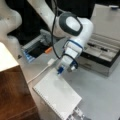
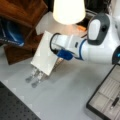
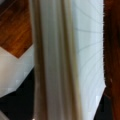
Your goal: Open the box. Pick up the pen. Place the pen in the box. Pick up the book. Place the book on the shelf.
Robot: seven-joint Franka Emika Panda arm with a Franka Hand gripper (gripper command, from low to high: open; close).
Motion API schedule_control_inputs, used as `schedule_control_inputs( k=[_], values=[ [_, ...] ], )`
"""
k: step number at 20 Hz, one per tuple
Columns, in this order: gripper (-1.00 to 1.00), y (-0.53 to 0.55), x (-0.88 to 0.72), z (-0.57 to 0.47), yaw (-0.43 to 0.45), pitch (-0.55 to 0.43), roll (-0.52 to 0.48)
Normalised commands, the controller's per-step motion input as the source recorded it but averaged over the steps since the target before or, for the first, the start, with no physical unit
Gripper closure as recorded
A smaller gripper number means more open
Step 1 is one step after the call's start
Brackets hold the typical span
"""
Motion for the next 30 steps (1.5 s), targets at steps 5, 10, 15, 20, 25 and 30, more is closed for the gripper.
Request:
schedule_control_inputs(
  k=[5, 10, 15, 20, 25, 30],
  values=[
    [-1.0, -0.05, -0.02, -0.2, 0.054, -0.119, -0.358],
    [1.0, 0.01, -0.02, -0.12, 0.03, -0.109, -0.282],
    [1.0, 0.04, -0.04, -0.06, -0.01, -0.092, -0.236],
    [1.0, 0.06, -0.05, -0.05, -0.004, -0.094, -0.239],
    [1.0, 0.03, -0.03, -0.08, 0.014, -0.099, -0.206],
    [1.0, 0.02, -0.01, -0.09, 0.038, -0.089, -0.19]
  ],
)
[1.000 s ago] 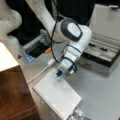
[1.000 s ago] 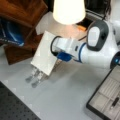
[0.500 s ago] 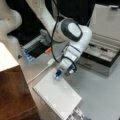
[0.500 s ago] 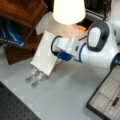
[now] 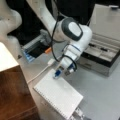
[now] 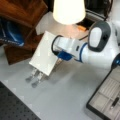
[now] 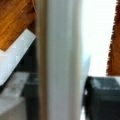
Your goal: Open the box. Pick up the pen. Place the pen in the box. Pick up the book. Place the book on the shelf.
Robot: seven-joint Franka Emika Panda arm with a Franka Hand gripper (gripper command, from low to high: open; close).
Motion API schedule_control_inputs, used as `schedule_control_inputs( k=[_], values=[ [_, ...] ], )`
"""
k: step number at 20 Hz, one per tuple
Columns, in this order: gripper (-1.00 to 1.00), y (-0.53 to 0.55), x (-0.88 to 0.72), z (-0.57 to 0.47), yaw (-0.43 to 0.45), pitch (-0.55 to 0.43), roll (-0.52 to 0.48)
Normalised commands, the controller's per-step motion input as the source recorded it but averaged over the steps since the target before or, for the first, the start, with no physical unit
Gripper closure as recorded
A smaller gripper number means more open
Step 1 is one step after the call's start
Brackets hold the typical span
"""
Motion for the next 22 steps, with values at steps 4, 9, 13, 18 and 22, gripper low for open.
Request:
schedule_control_inputs(
  k=[4, 9, 13, 18, 22],
  values=[
    [1.0, -0.02, 0.01, -0.13, 0.063, -0.043, -0.157],
    [1.0, -0.03, 0.08, -0.1, 0.094, 0.006, -0.114],
    [1.0, 0.01, 0.2, -0.03, 0.094, 0.044, -0.065],
    [1.0, 0.05, 0.28, 0.1, 0.078, 0.085, -0.06],
    [1.0, 0.04, 0.27, 0.18, 0.167, 0.079, -0.22]
  ],
)
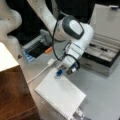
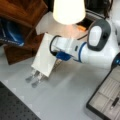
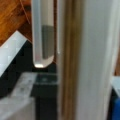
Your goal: Open the box. Pick up the pen. Place the pen in the box. Pick up the book. Place the book on the shelf.
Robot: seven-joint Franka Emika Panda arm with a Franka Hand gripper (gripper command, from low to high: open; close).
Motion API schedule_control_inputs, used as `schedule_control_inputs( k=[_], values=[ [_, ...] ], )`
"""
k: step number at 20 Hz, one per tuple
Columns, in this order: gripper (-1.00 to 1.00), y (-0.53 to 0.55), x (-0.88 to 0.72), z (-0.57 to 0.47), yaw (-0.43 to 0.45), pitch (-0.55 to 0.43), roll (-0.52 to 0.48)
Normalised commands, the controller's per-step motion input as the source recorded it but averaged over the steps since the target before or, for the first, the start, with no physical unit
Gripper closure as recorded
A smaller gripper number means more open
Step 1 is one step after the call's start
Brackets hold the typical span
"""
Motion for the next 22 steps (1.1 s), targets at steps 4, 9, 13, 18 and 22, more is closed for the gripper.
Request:
schedule_control_inputs(
  k=[4, 9, 13, 18, 22],
  values=[
    [1.0, 0.07, 0.19, 0.26, 0.128, 0.116, -0.227],
    [1.0, 0.06, 0.13, 0.33, -0.022, 0.129, -0.106],
    [1.0, 0.05, 0.12, 0.42, -0.141, 0.145, 0.002],
    [1.0, 0.05, 0.12, 0.4, -0.2, 0.129, 0.048],
    [1.0, 0.08, 0.12, 0.26, -0.342, 0.149, 0.134]
  ],
)
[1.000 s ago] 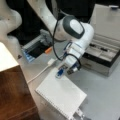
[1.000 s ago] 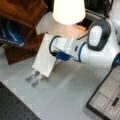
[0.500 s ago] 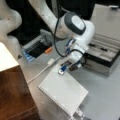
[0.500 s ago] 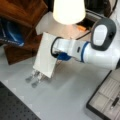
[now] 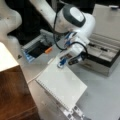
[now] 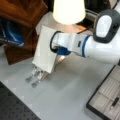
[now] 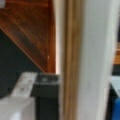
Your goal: Open the box. Pick up the pen. Place the pen in the box. Pick up the book. Place the book on the shelf.
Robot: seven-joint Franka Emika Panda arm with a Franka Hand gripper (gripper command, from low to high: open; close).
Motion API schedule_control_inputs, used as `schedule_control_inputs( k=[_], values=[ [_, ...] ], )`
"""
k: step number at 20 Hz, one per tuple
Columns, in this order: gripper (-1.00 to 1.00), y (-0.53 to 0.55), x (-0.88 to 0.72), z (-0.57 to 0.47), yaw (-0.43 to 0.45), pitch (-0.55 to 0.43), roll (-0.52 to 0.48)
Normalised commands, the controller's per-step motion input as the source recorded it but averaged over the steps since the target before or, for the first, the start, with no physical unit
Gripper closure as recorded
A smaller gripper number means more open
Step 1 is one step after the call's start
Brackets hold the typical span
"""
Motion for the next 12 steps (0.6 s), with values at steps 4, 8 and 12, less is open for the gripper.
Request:
schedule_control_inputs(
  k=[4, 8, 12],
  values=[
    [1.0, 0.15, 0.15, 0.29, -0.403, 0.147, 0.149],
    [1.0, 0.24, 0.17, 0.44, -0.433, 0.158, 0.127],
    [1.0, 0.21, 0.19, 0.51, -0.361, 0.172, 0.109]
  ],
)
